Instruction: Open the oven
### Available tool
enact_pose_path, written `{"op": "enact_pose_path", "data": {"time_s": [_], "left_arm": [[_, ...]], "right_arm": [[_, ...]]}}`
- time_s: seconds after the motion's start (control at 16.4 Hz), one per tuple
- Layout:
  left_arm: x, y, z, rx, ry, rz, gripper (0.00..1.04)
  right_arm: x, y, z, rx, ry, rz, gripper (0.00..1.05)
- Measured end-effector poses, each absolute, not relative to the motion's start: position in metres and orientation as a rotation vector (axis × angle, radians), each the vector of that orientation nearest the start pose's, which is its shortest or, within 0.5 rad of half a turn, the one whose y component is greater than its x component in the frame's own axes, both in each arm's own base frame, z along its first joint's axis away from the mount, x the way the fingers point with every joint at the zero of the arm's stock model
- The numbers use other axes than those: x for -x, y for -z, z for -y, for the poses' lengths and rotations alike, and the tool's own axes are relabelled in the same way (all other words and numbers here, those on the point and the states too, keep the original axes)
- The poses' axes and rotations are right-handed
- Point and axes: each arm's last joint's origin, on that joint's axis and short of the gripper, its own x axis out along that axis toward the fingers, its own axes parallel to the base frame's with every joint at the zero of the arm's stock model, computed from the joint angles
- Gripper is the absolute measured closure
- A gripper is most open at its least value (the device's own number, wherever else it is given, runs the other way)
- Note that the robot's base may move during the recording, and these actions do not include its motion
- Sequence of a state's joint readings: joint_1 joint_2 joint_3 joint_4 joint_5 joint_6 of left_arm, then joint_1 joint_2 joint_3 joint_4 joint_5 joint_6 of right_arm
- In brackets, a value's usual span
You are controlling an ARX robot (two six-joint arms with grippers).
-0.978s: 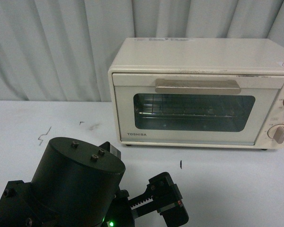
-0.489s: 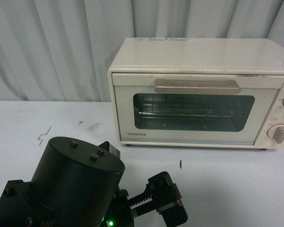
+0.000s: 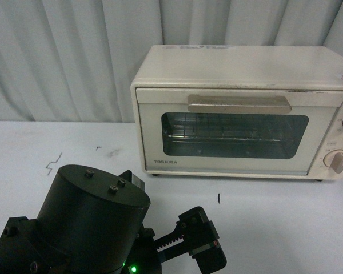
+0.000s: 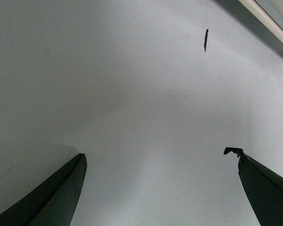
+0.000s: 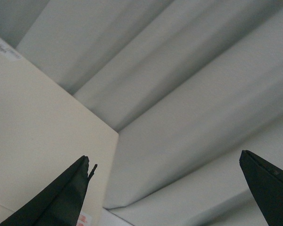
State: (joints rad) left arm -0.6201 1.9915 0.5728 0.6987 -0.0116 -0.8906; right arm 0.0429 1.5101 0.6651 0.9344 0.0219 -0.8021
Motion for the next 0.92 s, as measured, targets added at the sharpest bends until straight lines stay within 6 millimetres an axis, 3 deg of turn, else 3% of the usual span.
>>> {"op": "enact_pose_path", "data": {"time_s": [0.12,0.31,0.55,0.79,0.92], "left_arm": [[-0.242,-0.048,0.172,0.601,0.229,-0.89,0.07],[-0.242,-0.048,0.172,0.602,0.229,-0.889,0.07],[-0.242,-0.048,0.172,0.602,0.229,-0.889,0.07],[-0.242,-0.048,0.172,0.602,0.229,-0.89,0.07],[-0.242,-0.048,0.172,0.602,0.229,-0.89,0.07]], "right_arm": [[-0.329,-0.224,-0.026,0.865,-0.051,0.062,0.07],[-0.339,-0.224,-0.048,0.916,-0.153,0.06,0.33],[-0.335,-0.216,-0.078,0.997,-0.344,0.03,0.69],[-0.33,-0.205,-0.088,1.058,-0.483,-0.016,1.03],[-0.329,-0.202,-0.091,1.067,-0.52,-0.027,1.03]]}}
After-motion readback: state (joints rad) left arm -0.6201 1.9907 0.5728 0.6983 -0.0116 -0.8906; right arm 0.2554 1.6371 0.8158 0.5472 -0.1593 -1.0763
